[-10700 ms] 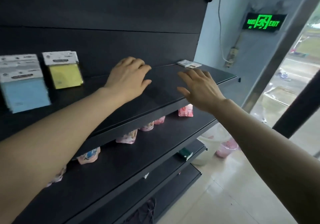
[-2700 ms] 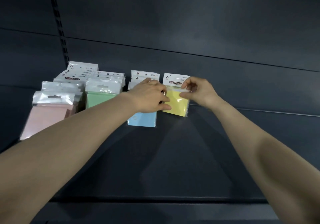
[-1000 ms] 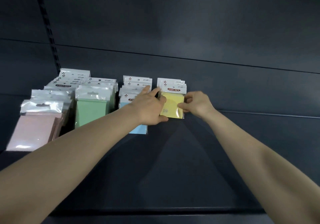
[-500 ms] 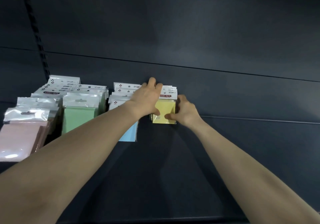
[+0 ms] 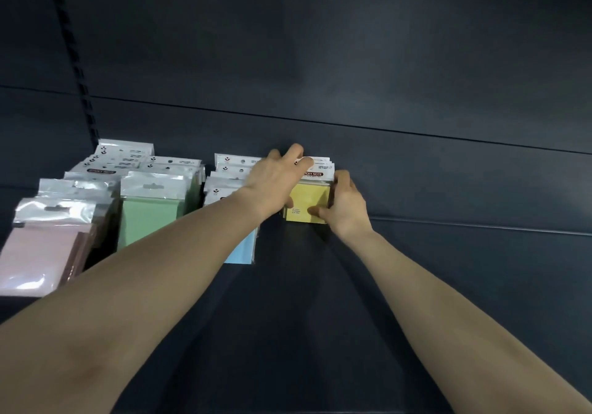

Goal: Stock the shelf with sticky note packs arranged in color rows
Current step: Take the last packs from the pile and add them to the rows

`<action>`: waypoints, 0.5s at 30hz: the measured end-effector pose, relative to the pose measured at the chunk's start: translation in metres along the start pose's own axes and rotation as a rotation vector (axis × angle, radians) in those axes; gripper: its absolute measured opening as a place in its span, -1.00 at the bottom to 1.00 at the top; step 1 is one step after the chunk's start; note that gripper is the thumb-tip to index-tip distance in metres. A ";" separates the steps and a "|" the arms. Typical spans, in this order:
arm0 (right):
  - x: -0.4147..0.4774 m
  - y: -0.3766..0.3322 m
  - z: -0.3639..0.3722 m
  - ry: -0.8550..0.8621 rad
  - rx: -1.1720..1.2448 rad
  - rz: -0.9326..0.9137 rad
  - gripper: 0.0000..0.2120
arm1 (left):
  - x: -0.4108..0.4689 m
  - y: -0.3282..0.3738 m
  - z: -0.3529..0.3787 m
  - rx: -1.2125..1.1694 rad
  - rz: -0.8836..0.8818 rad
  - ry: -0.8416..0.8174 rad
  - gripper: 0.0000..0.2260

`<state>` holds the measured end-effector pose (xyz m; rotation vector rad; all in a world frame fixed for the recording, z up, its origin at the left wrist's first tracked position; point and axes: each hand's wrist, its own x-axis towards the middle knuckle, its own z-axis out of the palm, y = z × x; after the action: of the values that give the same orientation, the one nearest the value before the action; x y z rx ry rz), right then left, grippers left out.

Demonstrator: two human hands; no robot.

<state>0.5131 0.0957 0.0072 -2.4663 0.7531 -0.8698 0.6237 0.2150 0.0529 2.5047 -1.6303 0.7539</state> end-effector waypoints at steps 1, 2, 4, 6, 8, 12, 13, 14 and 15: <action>-0.001 -0.001 -0.001 0.009 -0.009 -0.017 -0.29 | 0.000 -0.001 -0.001 0.040 0.007 0.011 -0.24; -0.002 -0.001 -0.002 0.020 -0.025 -0.037 -0.24 | 0.001 -0.001 -0.001 0.060 0.015 0.016 -0.23; -0.006 0.000 -0.004 0.044 -0.076 -0.087 -0.11 | 0.000 -0.002 -0.002 0.016 0.017 0.002 -0.20; -0.010 0.000 -0.006 0.063 -0.112 -0.117 -0.05 | -0.001 -0.005 -0.005 -0.073 0.008 -0.015 -0.17; -0.012 -0.001 -0.008 0.049 -0.099 -0.113 -0.04 | -0.003 -0.009 -0.008 -0.141 0.001 -0.009 -0.16; -0.009 -0.008 -0.006 0.016 -0.065 -0.084 -0.10 | -0.008 -0.020 -0.013 -0.186 -0.007 0.008 -0.27; -0.008 -0.010 -0.004 0.013 -0.069 -0.073 -0.13 | -0.009 -0.022 -0.014 -0.188 -0.007 0.009 -0.30; -0.008 -0.012 -0.003 0.009 -0.076 -0.065 -0.17 | -0.010 -0.024 -0.015 -0.190 -0.007 0.014 -0.33; -0.007 -0.013 -0.001 0.004 -0.087 -0.062 -0.20 | -0.012 -0.026 -0.015 -0.194 -0.007 0.022 -0.37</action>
<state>0.5124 0.1101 0.0116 -2.5773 0.7341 -0.8817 0.6369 0.2411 0.0666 2.3583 -1.6020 0.5891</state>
